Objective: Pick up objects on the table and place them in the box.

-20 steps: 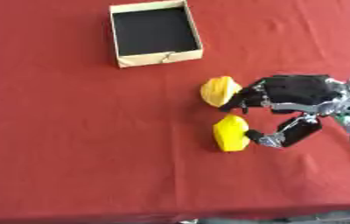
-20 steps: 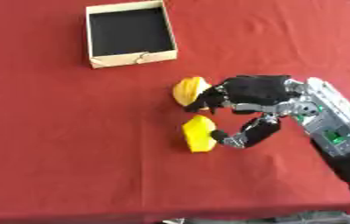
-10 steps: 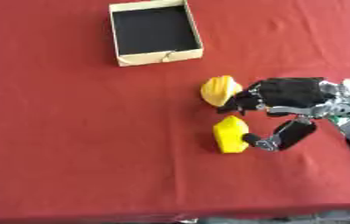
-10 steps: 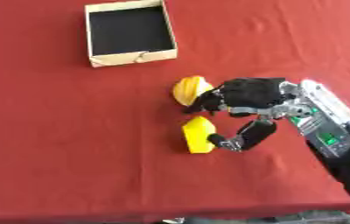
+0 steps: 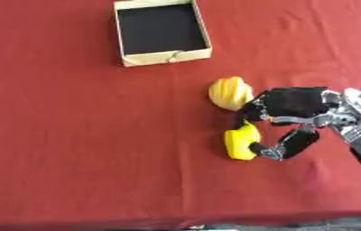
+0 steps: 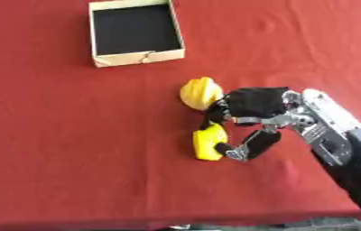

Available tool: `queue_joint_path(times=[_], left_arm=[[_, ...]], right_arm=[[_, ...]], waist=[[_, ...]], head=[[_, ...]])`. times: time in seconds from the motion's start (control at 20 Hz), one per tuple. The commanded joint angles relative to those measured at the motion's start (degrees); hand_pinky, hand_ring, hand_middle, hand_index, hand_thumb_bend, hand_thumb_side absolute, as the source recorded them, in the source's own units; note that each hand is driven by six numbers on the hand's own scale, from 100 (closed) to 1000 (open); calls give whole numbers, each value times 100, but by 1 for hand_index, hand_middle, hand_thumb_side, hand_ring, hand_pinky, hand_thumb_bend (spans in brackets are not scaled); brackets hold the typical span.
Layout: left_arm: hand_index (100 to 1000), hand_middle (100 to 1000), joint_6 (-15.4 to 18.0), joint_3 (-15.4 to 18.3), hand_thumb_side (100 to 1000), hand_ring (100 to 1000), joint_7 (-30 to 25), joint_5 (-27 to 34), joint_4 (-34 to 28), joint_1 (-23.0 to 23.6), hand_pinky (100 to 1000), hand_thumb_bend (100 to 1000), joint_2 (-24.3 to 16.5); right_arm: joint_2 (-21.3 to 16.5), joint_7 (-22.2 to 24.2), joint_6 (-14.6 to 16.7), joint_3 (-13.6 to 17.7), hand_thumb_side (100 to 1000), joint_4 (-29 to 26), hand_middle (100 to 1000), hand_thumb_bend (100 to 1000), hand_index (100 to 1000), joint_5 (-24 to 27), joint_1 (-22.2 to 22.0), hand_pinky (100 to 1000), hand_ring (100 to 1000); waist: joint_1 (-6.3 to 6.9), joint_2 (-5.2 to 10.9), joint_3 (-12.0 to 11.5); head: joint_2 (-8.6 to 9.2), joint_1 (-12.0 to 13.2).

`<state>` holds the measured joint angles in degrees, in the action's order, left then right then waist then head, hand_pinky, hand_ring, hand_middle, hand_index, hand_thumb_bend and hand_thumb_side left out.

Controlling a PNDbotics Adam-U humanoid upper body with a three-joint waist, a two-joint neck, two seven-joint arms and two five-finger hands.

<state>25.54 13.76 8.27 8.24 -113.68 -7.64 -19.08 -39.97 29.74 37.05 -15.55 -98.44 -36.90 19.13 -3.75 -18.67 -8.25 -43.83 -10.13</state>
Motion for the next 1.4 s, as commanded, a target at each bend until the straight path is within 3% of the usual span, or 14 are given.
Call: queue_joint_path(times=[0.05,0.4,0.8,0.85,0.9,1.15,1.4], left_arm=[[856,747,8,11,724,776,-27,41,-91,-50,862,123,-51],[855,747,-5,12,722,776,-39,51,-91,-55,863,121,-41],[855,749,-14,16,721,776,-46,57,-91,-35,864,121,-37],[856,750,-13,16,721,777,-48,58,-91,-31,865,121,-37],[856,750,-10,17,721,777,-47,58,-91,-28,864,121,-38],[856,750,-3,5,719,777,-55,69,-91,-20,865,120,-42],[856,751,-14,-39,718,778,-84,113,-91,-41,865,121,-54]], right_arm=[[-79,1119,1108,54,256,14,453,100,654,194,37,521,550],[-80,818,771,118,229,-202,415,100,616,1000,8,512,557],[-168,790,454,651,198,-870,383,100,583,2201,101,497,546],[-173,761,400,729,356,-956,383,100,582,2351,163,498,542],[-182,729,350,797,198,-1031,381,100,581,2483,228,498,542],[-220,503,131,1016,212,-1234,370,100,571,3023,684,497,527],[-192,364,-42,1024,233,-874,374,100,575,3466,1444,496,525]], waist=[[20,66,-17],[25,65,-5],[37,87,54],[41,92,55],[43,96,55],[53,126,28],[53,180,-45]], head=[[-29,18],[-29,39],[-29,82],[-29,84],[-29,86],[-29,75],[-29,-16]])
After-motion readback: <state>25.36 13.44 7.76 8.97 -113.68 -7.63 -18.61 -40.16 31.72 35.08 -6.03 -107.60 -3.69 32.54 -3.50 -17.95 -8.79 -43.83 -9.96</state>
